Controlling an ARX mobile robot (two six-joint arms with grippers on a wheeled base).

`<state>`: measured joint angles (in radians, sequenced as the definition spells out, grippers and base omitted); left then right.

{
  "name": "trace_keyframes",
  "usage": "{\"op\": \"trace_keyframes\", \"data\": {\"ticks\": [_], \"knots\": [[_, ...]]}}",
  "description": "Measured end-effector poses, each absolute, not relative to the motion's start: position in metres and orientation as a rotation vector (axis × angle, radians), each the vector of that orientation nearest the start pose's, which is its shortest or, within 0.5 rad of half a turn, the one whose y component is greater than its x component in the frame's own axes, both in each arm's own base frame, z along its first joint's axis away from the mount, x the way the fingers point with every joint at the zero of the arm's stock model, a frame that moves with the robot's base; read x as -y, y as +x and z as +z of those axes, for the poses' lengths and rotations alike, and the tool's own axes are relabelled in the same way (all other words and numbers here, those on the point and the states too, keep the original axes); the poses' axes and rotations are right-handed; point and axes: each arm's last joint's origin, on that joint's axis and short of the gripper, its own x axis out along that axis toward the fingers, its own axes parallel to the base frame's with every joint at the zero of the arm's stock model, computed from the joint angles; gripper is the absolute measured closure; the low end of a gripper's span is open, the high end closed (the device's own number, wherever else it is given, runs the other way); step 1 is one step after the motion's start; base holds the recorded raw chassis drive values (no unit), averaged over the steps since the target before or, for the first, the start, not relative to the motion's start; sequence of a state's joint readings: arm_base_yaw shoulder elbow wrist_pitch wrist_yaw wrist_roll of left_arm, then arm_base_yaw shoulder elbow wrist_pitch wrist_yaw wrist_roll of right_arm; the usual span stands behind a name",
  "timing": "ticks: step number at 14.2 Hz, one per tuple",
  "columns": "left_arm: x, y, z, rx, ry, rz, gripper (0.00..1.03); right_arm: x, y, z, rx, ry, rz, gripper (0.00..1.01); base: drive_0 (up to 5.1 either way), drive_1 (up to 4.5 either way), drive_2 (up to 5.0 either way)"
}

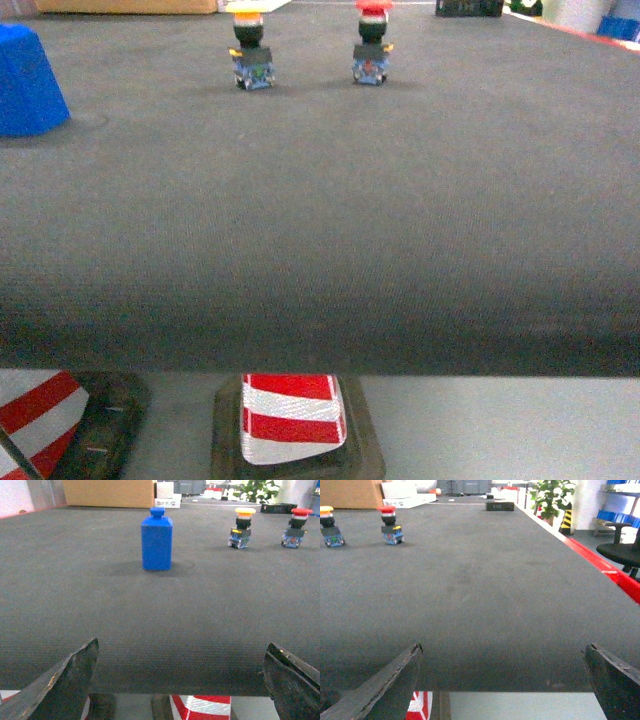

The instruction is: Pick blue part to blue bin on bottom shelf

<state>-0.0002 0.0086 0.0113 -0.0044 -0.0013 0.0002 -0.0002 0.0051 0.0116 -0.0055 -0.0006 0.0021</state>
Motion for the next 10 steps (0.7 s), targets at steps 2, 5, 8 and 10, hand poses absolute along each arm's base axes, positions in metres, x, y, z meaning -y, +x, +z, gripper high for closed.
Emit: {"op": "trace_keyframes", "data": {"ticks": [2,5,8,10], "knots": [[0.0000,0.0975,0.1662,-0.002,0.001,0.000,0.05,0.0000,0.0973,0.1666,0.001,0.003,-0.001,0.03,0.0,0.00,0.0],[0.0000,0.0975,0.1662,-0.002,0.001,-0.001,0.05,0.0000,0.0973,0.1665,0.000,0.004,-0.001,0.03,0.0,0.00,0.0],[0.0000,0.0975,0.1666,0.002,0.001,-0.001,0.05,0.0000,0.0973,0.1669,0.005,0.003,0.000,0.03,0.0,0.00,0.0],[0.0000,0.0975,0.1673,0.007,0.001,0.000,0.05,0.0000,0.0973,0.1674,0.009,0.003,0.000,0.03,0.0,0.00,0.0]]}}
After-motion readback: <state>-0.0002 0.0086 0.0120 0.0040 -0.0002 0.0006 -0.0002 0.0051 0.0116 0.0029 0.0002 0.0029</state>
